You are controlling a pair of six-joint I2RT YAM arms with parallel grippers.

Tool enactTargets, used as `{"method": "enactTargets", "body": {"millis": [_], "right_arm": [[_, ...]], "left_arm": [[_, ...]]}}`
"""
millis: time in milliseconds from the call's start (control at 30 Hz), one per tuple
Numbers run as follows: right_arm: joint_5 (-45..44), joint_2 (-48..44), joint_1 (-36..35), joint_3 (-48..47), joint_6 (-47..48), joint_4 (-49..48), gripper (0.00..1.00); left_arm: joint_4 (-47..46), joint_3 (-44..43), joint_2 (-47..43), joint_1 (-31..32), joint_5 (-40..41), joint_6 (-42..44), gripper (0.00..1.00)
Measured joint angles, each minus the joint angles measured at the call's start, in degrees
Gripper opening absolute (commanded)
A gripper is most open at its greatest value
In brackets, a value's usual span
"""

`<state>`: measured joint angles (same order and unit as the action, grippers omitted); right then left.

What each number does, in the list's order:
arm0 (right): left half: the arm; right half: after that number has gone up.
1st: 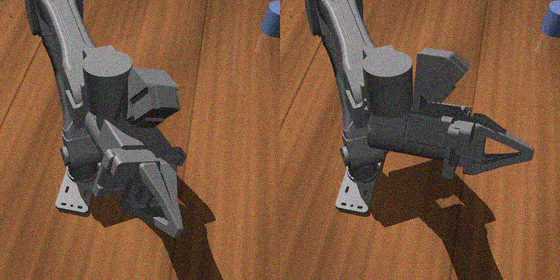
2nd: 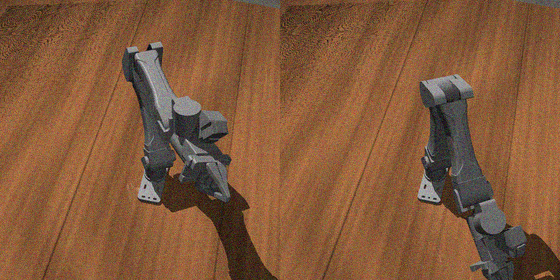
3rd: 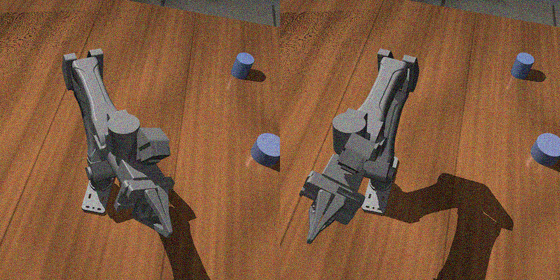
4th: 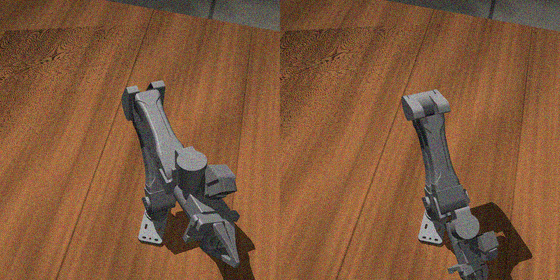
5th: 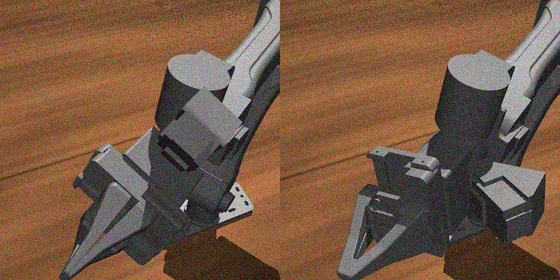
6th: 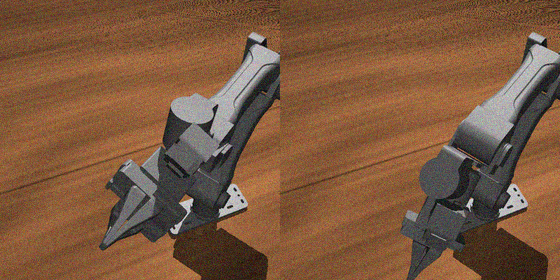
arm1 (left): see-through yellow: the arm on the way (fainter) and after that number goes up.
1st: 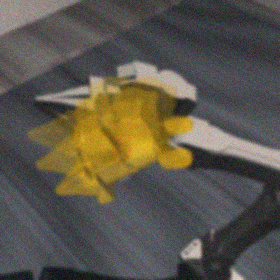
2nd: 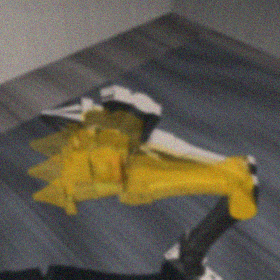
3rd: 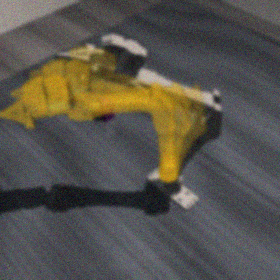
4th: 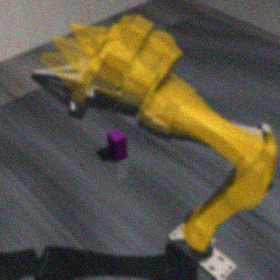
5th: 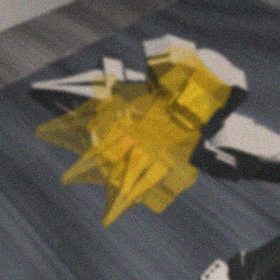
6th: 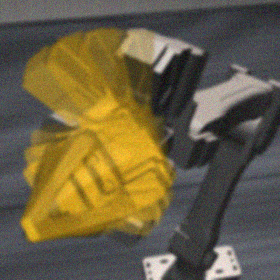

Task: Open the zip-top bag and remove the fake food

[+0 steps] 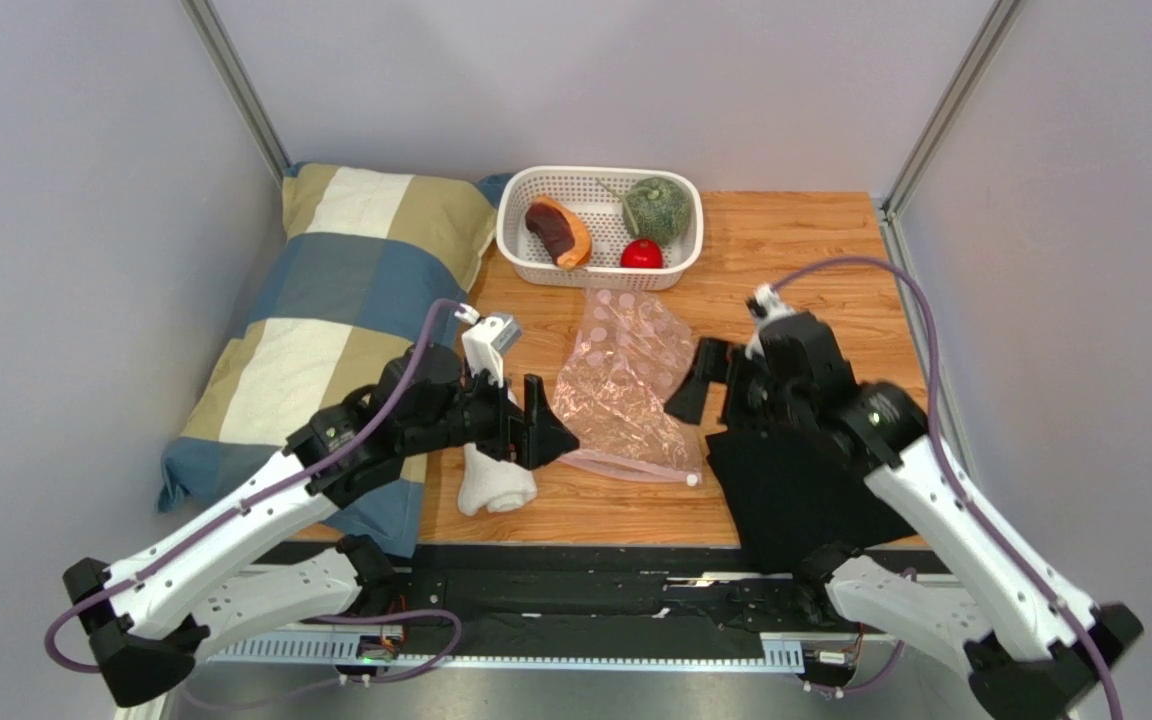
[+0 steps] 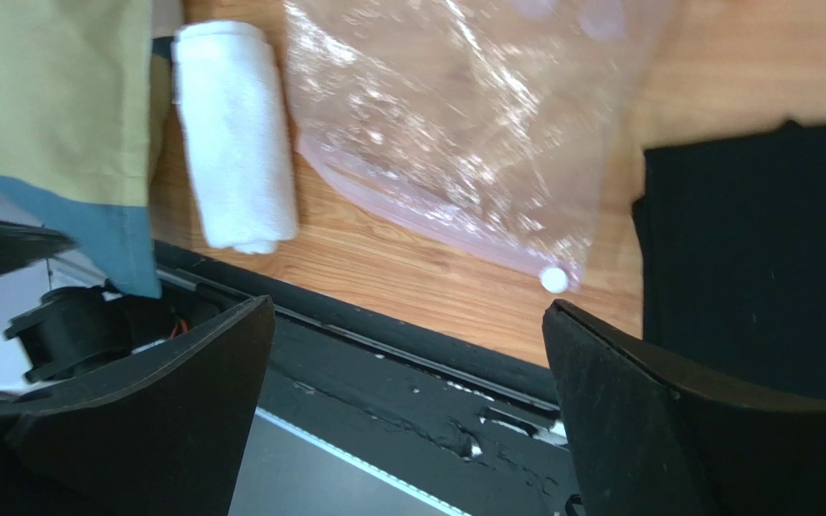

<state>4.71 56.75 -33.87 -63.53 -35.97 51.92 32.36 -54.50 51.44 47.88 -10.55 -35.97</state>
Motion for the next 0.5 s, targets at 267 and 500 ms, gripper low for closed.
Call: {"method": "enactTargets", "body": {"millis": [267,500], "right_arm": [[-6.3,-31.6,0.3,24.1,-10.0,-2.4,1.0],[-11.2,-51.2,0.3,25.3,-14.8,-7.3,1.0]], "left_arm": [[-18.0,16.5,-16.3,7.5,9.1,-5.9,0.99],[-31.0,22.5,-30.5,7.5,12.6,-10.0,0.99]]}}
